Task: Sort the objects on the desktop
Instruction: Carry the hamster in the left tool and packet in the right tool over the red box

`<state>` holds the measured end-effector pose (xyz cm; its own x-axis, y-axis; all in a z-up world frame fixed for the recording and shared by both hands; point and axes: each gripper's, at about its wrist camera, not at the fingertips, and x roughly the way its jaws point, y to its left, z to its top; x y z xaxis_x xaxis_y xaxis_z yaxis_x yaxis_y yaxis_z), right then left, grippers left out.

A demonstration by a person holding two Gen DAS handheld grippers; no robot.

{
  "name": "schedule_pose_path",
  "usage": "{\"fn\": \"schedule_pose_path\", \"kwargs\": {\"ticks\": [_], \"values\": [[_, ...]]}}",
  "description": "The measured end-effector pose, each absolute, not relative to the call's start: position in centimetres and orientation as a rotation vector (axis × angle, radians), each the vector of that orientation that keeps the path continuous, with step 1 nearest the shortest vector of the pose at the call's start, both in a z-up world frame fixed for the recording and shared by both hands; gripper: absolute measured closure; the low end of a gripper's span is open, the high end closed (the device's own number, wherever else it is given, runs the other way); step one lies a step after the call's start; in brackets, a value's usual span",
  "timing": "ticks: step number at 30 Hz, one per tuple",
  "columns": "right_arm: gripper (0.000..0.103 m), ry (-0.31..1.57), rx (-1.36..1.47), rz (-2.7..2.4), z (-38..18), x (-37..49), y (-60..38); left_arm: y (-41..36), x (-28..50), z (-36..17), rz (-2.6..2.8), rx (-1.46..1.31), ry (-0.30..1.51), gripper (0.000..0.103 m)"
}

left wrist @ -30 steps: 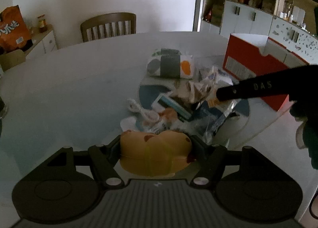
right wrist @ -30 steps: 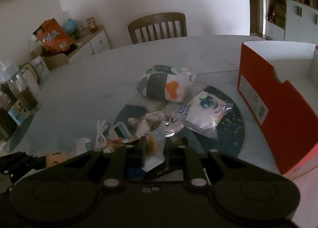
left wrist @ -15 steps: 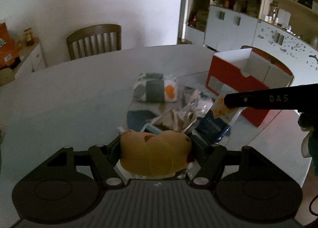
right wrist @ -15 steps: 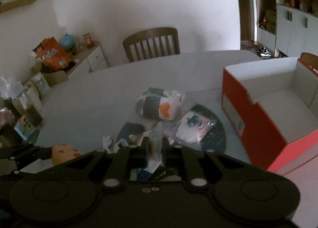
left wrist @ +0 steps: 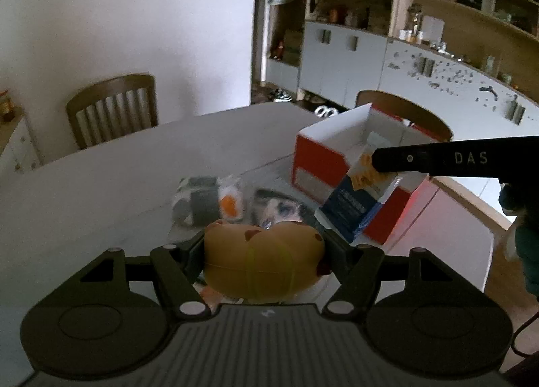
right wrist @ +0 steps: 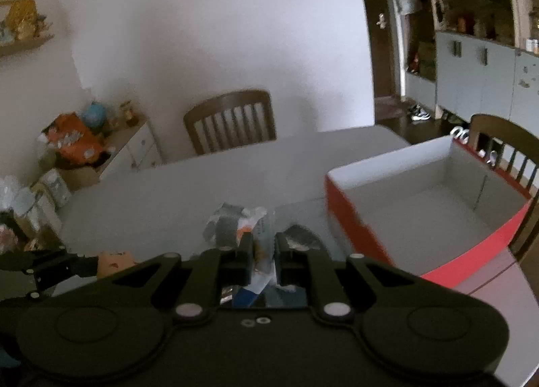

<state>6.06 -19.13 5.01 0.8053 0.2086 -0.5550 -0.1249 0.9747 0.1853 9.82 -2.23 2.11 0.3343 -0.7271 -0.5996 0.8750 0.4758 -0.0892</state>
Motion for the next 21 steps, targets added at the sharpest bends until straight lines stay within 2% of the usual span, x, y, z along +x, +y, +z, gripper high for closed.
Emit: {"fn": "schedule_pose_path", "kwargs": {"ticks": [21], "values": [[0.091,0.552,0.157,0.168,6.8,9.1,-30.2,-14.4,5.3,5.0,-1.155,0.307,0.587,0.032]]}}
